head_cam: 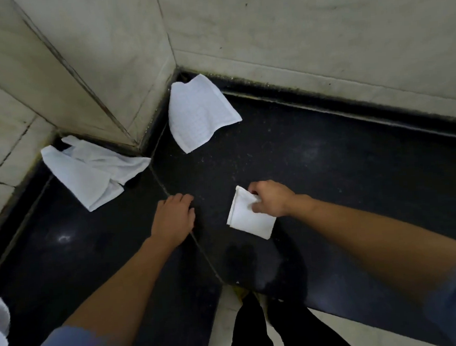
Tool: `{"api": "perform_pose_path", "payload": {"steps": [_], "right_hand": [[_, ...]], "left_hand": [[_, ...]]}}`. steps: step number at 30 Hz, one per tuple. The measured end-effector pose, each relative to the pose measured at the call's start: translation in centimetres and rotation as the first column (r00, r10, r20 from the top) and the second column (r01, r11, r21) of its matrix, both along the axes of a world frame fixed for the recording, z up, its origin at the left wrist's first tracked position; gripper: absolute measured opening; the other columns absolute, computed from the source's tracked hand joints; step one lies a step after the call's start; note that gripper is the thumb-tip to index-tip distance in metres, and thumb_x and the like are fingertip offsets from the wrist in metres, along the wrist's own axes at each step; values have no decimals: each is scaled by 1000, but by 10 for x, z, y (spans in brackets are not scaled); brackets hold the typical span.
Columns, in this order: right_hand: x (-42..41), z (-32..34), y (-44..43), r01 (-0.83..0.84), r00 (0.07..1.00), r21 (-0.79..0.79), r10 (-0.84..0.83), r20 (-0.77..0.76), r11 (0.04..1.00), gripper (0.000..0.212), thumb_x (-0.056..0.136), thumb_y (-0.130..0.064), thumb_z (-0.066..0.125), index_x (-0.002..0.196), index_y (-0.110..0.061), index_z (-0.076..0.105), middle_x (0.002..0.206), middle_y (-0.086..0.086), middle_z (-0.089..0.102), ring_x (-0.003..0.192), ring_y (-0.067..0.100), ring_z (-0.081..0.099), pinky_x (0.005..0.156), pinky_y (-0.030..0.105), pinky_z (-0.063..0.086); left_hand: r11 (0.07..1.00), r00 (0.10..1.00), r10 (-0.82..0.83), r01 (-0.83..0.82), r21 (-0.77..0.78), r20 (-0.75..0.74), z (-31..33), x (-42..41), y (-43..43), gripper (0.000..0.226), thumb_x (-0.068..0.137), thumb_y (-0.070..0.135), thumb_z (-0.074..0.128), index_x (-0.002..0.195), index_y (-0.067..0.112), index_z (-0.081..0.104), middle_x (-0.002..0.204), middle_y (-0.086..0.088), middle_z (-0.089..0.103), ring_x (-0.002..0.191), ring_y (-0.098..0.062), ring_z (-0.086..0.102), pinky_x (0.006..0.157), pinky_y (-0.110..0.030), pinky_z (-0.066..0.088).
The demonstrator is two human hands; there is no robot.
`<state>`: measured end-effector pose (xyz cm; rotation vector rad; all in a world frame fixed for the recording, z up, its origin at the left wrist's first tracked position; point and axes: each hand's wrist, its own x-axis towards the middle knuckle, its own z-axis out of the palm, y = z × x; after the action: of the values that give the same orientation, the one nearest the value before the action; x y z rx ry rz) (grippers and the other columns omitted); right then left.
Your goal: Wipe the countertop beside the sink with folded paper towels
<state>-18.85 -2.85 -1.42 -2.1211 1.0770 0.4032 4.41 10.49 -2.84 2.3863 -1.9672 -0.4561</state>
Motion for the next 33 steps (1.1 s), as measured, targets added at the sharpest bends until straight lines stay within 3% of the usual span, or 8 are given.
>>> {"api": "perform_pose_path", "payload": {"steps": [5,7,11,16,24,33], "right_hand": [[-74,41,2,138,990,-171,-136,26,976,16,86,-36,62,80,-22,55,76,-4,57,71,17,56,54,28,35],[-110,59,4,170,984,-273,-176,3,947,18,88,-36,58,87,-18,61,82,-2,62,73,19,58,55,29,38],[-194,86,24,225,965,-449,-262,-22,865,23,91,-40,52,103,-23,62,103,-3,65,92,22,61,72,35,48],[-314,113,91,310,913,-576,-406,-42,756,27,95,-39,49,111,-20,61,111,1,60,102,25,59,76,35,46],[-506,149,242,508,709,-688,-705,-8,519,20,93,-33,50,109,-25,60,107,-4,61,100,22,59,72,34,44],[-671,163,334,610,453,-736,-892,18,294,21,95,-33,46,110,-24,59,107,-2,59,100,24,58,70,35,43]], "left_hand": [[981,981,-192,192,6,-36,38,-49,-51,29,93,27,50,119,16,56,108,-6,64,93,-27,62,78,-37,48],[961,961,-276,276,-24,-18,56,-79,-69,26,93,27,51,116,16,57,106,-6,65,92,-28,63,77,-38,49],[894,896,-444,445,-53,19,91,-155,-95,26,93,29,49,116,19,57,106,-4,65,92,-23,62,78,-38,52],[772,779,-621,627,-102,84,121,-275,-92,26,93,31,50,114,19,57,109,-4,65,96,-24,63,79,-38,53],[485,507,-857,854,-188,92,153,-502,-18,26,94,31,46,114,18,57,113,-4,64,104,-27,58,77,-35,44],[175,203,-969,967,-184,143,169,-706,16,26,95,32,46,115,18,56,114,-4,63,102,-26,58,77,-37,45]]}}
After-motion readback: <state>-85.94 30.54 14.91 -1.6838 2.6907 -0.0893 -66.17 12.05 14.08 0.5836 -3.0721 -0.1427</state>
